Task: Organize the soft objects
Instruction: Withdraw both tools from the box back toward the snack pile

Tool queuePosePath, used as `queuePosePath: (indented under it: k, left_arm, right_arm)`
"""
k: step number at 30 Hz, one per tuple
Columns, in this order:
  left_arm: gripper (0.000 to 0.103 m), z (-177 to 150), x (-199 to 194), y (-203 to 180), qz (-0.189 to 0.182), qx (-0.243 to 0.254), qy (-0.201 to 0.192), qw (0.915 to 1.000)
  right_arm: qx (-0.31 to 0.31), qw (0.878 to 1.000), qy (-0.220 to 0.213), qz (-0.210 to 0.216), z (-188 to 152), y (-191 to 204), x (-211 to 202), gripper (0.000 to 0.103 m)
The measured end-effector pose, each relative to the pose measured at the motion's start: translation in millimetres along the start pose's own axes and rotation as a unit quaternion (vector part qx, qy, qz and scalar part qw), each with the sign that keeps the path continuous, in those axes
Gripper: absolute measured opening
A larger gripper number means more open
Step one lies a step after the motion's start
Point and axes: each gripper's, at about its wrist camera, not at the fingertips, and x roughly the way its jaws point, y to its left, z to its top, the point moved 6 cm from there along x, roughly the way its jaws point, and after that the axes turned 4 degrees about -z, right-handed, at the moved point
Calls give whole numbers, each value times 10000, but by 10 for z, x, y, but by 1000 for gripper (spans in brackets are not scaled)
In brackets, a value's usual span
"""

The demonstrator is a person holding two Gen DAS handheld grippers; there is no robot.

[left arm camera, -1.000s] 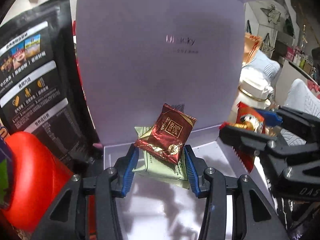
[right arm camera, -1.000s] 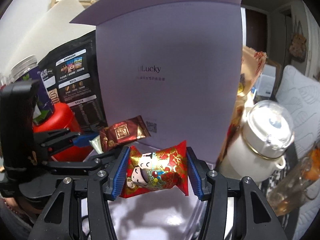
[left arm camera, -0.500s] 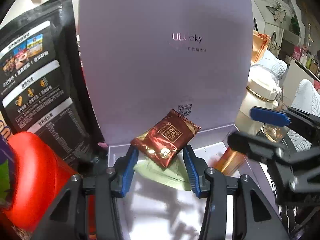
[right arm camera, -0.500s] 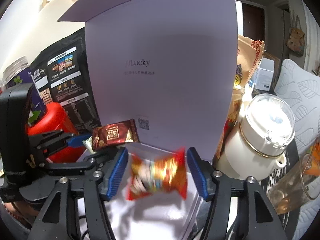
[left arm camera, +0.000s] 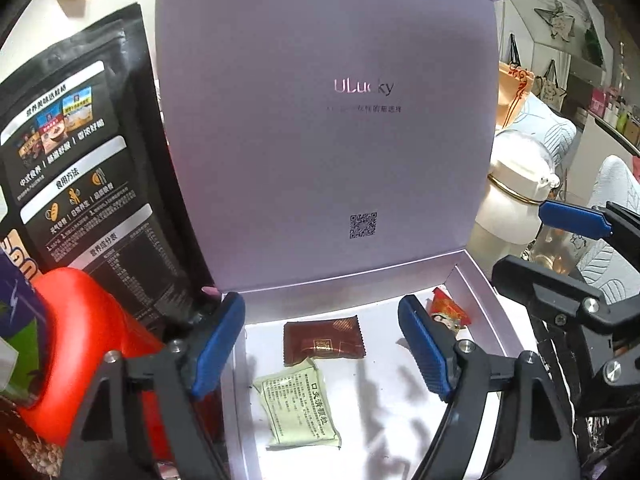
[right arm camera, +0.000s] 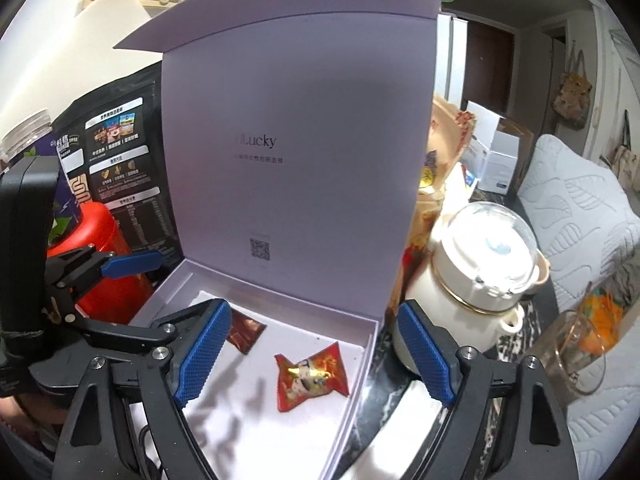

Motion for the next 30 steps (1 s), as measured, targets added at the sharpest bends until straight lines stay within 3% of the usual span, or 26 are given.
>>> queuePosePath:
  k: [10, 30]
  left_arm:
    - [79, 116, -339, 16, -51, 32, -197, 9998]
    - [79, 251, -1792, -99, 408, 129, -1017, 9939]
  right_arm:
    - [-5, 9996, -208, -166, 93, -30, -319, 86]
    - [61, 9962, -861, -118, 260, 184, -1597, 86]
